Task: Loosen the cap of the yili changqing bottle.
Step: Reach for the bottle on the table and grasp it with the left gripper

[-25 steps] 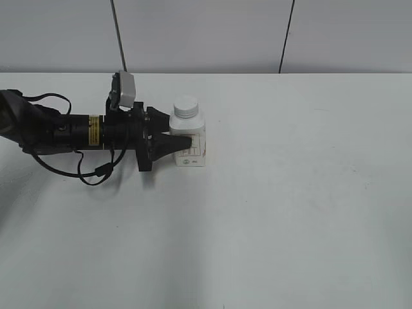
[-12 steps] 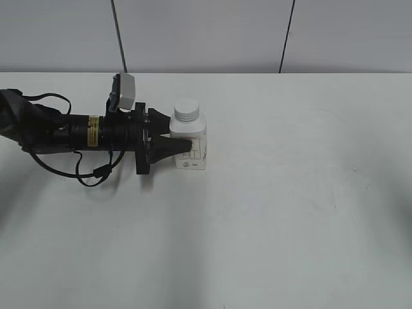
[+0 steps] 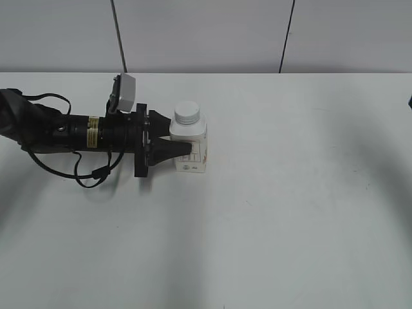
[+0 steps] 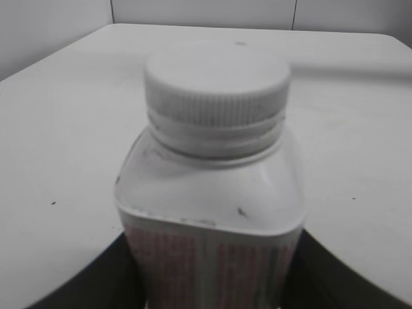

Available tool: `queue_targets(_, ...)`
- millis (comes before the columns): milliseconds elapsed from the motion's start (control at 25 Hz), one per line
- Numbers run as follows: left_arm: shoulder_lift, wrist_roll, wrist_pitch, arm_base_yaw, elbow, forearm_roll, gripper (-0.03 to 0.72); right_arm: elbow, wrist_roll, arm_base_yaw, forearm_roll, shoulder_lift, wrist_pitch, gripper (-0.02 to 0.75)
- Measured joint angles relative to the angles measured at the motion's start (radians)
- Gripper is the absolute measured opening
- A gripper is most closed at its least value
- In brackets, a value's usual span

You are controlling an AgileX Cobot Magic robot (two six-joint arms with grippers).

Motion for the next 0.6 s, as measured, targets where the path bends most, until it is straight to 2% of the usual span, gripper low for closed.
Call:
queue_targets(40,0.000,0.000,-0.001,0.000,0.000,0.001,0.349,0.000,0.000,0.000,0.000,0.000,0.000,0.524)
queue_targets(80,0.000,0.000,-0.003,0.000,-0.001,0.005,0.349,-0.075,-0.036,0.004,0.022,0.061,0.013,0.509)
queue_targets(280,-0.001,-0.017,-0.007,0.000,-0.003,0.026,0.349,-0.248,-0.114,0.059,0.024,0.202,0.016,0.501)
queue_targets(440,-0.001,-0.030,-0.008,0.000,-0.004,0.033,0.349,-0.368,-0.226,0.166,0.023,0.288,0.016,0.501)
queue_targets(600,-0.002,-0.050,-0.010,0.000,-0.007,0.053,0.347,-0.482,-0.254,0.279,0.026,0.383,0.016,0.498)
